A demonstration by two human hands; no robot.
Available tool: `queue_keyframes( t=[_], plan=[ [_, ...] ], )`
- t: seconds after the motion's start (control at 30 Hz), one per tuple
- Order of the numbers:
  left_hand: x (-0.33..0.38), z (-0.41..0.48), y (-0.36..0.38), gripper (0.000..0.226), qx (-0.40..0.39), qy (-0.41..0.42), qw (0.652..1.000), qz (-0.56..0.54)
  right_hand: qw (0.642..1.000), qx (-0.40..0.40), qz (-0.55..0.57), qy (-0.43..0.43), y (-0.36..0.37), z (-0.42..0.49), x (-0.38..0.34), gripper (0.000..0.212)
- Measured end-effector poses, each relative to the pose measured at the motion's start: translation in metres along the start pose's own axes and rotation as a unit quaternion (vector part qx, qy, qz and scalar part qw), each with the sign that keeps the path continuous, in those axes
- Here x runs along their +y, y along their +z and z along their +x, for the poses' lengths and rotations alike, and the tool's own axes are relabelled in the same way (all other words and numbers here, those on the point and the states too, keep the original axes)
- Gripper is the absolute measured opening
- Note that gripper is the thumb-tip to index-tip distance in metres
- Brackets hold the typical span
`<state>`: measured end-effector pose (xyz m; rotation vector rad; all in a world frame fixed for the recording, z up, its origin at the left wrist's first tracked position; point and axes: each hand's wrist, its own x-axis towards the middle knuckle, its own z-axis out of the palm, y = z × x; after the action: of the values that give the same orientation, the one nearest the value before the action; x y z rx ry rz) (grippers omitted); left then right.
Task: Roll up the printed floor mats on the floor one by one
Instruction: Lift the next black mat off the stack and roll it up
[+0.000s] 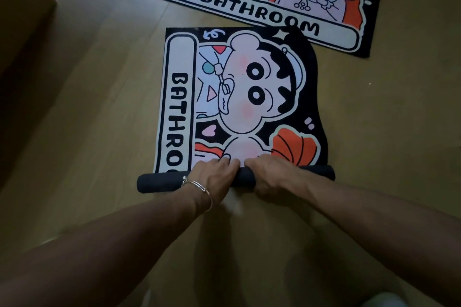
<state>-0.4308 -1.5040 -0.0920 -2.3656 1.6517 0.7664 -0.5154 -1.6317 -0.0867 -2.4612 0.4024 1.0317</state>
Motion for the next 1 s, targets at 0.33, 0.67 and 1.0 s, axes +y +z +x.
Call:
queue_keyframes(
  t=[0.33,0.67,1.0],
  plan=[
    [-0.004,0.003,0.002,0.034,-0.023,0.002,0.999,-0.03,1.0,-0.002,0.011,-0.002,-0.004,0.004,-0.004,0.037],
    [-0.008,0.014,-0.004,0.041,-0.022,-0.004,1.0,0.0,1.0,0.018,0.017,0.017,-0.006,0.007,-0.003,0.039],
    [-0.009,0.021,-0.008,0.047,-0.046,0.014,0.999,-0.006,0.998,0.049,0.035,0.019,-0.003,0.008,-0.003,0.026]
  ],
)
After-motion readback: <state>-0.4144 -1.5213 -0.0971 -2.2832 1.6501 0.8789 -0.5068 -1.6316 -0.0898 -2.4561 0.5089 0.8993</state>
